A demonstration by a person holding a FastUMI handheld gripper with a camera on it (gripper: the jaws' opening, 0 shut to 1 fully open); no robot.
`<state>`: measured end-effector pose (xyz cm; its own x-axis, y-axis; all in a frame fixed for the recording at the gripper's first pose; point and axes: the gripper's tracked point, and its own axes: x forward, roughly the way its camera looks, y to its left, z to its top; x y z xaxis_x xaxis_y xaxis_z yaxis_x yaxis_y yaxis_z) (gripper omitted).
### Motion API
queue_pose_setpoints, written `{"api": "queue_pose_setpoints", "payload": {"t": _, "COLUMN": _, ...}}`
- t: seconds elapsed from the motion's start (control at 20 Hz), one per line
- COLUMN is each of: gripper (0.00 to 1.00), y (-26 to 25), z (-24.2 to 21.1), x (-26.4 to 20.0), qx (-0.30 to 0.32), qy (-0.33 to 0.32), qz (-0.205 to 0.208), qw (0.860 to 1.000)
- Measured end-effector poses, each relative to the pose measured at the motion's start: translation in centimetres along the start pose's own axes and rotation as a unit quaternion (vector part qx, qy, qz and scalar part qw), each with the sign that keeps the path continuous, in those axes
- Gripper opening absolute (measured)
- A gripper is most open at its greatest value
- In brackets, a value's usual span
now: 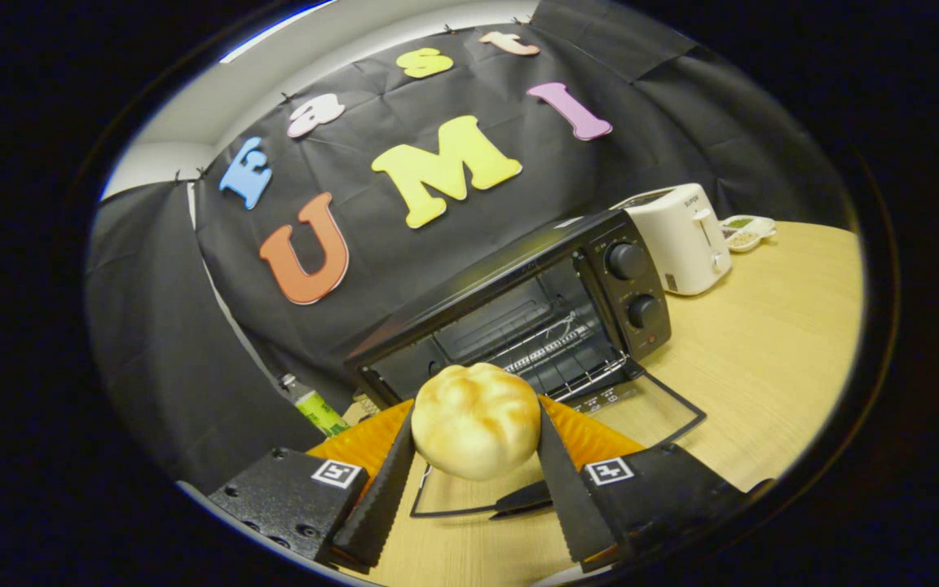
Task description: Open the toaster oven, put the food inside, and close the toaster oven door.
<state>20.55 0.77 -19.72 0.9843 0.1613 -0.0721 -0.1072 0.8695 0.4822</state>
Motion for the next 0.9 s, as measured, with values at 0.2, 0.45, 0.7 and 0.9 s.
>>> {"api": "queue_pose_setpoints", "payload": {"t": 0.2, "gripper": 0.85, "y": -2.0, "z": 1.2, "x": 4.9, "qx": 0.013, "qy": -0.012, "qz": -0.027, "qw": 0.999}}
{"api": "queue_pose_setpoints", "payload": {"t": 0.45, "gripper": 0.86, "y": -1.9, "z": -0.3, "x": 9.0, "qx": 0.025, "qy": 0.052, "qz": -0.019, "qw": 0.998}}
{"api": "queue_pose_setpoints", "payload": {"t": 0.7, "gripper": 0.88, "y": -0.6, "z": -0.3, "x": 10.7, "qx": 0.019, "qy": 0.054, "qz": 0.002, "qw": 0.998}}
{"api": "queue_pose_setpoints", "payload": {"t": 0.9, "gripper": 0.91, "y": -0.3, "z": 1.3, "x": 10.9, "qx": -0.029, "qy": 0.028, "qz": -0.008, "qw": 0.999}}
